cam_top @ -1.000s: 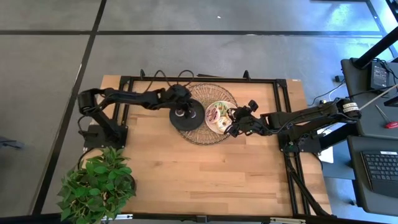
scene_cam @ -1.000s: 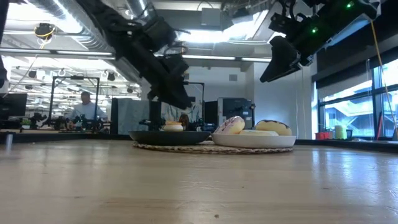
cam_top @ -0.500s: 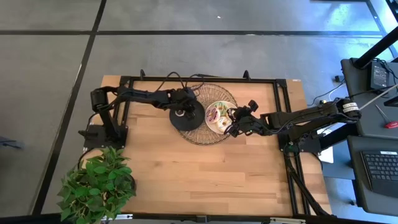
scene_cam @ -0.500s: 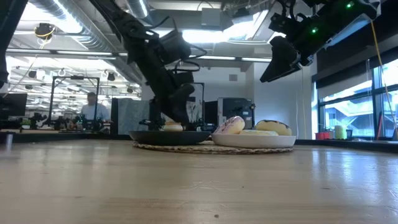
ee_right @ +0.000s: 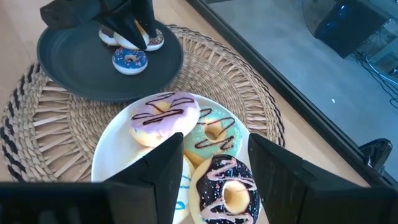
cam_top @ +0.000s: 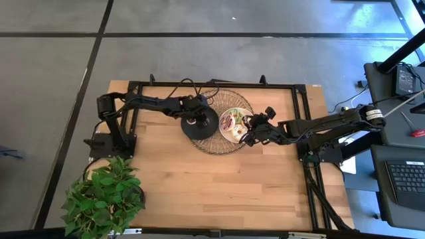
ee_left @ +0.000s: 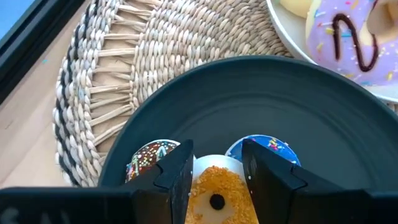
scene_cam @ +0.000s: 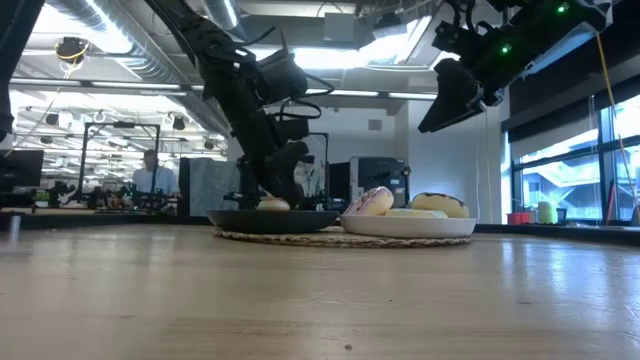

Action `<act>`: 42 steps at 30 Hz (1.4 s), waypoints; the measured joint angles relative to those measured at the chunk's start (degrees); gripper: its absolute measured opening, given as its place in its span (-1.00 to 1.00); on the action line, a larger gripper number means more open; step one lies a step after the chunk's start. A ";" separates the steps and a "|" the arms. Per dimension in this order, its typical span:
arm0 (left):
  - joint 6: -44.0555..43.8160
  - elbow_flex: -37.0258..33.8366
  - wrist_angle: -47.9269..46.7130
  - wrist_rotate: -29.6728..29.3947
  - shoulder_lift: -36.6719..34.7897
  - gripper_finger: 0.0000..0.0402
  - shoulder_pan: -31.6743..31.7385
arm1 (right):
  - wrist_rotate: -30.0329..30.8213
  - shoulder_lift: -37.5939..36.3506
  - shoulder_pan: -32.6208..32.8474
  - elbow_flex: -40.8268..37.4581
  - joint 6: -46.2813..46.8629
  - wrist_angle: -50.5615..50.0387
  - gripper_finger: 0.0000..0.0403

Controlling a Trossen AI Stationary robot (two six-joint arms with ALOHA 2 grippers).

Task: Pick & Place donuts
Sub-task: Put the small orange donut on the black plate, then return to Home Position

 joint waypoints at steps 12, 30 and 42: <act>-0.54 0.00 -2.32 -2.40 -2.05 -0.35 -0.22 | 0.02 0.00 0.02 0.00 0.00 -1.11 -0.10; 4.54 -12.55 14.38 7.16 -18.99 -0.33 -1.49 | 0.23 -1.11 0.45 -0.02 3.29 -12.61 -0.10; 0.64 -38.47 28.17 7.24 -48.44 -0.35 -6.49 | 0.39 -16.31 12.01 -14.17 5.26 -4.67 -0.10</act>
